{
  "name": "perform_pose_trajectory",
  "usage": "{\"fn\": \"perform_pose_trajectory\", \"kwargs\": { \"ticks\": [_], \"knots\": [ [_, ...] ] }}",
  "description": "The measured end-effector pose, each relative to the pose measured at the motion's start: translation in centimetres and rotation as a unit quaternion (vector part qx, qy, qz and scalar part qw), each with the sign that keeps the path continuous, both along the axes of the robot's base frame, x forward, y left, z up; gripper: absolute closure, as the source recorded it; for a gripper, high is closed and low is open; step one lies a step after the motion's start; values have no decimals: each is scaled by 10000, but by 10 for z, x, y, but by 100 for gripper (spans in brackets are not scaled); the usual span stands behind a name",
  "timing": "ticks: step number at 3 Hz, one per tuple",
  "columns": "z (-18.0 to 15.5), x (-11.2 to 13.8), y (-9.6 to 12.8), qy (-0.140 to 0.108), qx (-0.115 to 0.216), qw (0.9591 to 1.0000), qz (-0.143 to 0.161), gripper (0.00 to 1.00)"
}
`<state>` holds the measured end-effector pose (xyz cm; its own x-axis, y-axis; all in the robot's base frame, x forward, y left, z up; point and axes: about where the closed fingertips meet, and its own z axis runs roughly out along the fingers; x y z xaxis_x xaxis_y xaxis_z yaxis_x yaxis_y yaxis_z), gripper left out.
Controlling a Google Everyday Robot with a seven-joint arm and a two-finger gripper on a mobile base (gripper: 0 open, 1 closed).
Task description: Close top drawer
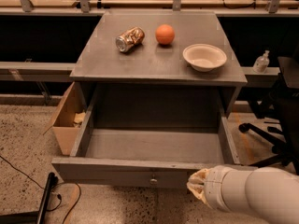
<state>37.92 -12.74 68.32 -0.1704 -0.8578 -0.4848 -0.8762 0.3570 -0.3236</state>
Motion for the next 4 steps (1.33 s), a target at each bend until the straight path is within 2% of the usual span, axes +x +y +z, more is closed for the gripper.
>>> {"fn": "perform_pose_trajectory", "kwargs": {
  "ticks": [2,3,4],
  "knots": [
    [-3,27,-16,-693,-341,9969,-121,100],
    [3,43,-20,-922,-356,9950,-120,100],
    [3,43,-20,-924,-356,9950,-120,100]
  ]
}}
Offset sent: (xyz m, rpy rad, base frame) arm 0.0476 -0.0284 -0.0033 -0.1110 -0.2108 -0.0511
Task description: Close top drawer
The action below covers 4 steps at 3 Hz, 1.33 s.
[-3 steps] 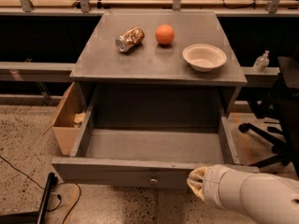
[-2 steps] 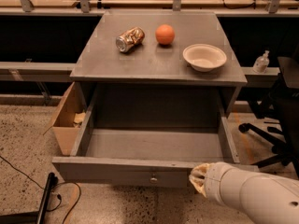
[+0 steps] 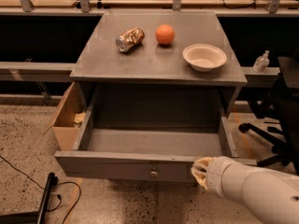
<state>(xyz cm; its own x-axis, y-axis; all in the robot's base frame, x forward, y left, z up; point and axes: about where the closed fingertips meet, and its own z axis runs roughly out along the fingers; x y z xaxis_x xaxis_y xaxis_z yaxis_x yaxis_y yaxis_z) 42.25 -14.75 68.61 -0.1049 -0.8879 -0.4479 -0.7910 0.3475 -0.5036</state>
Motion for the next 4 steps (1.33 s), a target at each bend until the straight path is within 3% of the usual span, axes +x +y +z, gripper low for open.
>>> {"fn": "perform_pose_trajectory", "kwargs": {
  "ticks": [4],
  "knots": [
    [-27,59,-8,-515,-125,9984,181,100]
  ]
}}
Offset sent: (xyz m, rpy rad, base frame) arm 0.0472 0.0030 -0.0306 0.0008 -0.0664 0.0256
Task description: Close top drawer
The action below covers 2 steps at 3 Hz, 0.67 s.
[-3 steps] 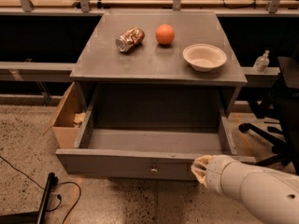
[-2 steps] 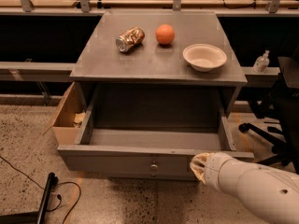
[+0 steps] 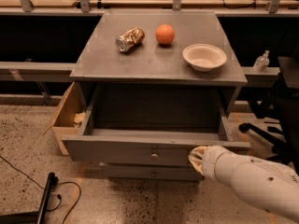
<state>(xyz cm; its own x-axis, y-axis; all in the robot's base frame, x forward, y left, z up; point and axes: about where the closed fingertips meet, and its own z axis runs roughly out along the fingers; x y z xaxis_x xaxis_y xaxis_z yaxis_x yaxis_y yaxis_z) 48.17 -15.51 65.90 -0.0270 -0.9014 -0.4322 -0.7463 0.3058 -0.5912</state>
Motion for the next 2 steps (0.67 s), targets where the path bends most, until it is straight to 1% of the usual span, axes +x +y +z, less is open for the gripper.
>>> {"fn": "perform_pose_trajectory", "kwargs": {
  "ticks": [1,2],
  "knots": [
    [-7,25,-7,-187,-19,9998,-48,100],
    [-11,55,-15,-374,-105,9992,-87,100]
  ]
}}
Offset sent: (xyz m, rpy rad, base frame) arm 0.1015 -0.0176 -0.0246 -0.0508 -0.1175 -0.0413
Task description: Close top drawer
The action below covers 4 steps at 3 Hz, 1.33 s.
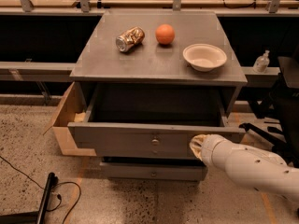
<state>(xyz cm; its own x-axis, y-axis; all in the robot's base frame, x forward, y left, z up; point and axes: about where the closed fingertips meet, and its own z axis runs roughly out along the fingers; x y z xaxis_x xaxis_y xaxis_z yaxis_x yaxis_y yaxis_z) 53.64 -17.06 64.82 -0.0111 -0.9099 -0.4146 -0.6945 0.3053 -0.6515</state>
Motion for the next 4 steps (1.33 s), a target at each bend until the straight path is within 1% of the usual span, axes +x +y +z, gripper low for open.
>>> {"fn": "perform_pose_trajectory", "kwargs": {
  "ticks": [1,2,4],
  "knots": [
    [-2,31,-7,-164,-133,9998,-3,100],
    [-5,59,-8,-267,-245,9993,24,100],
    [-20,114,-6,-336,-454,9984,28,100]
  ]
}}
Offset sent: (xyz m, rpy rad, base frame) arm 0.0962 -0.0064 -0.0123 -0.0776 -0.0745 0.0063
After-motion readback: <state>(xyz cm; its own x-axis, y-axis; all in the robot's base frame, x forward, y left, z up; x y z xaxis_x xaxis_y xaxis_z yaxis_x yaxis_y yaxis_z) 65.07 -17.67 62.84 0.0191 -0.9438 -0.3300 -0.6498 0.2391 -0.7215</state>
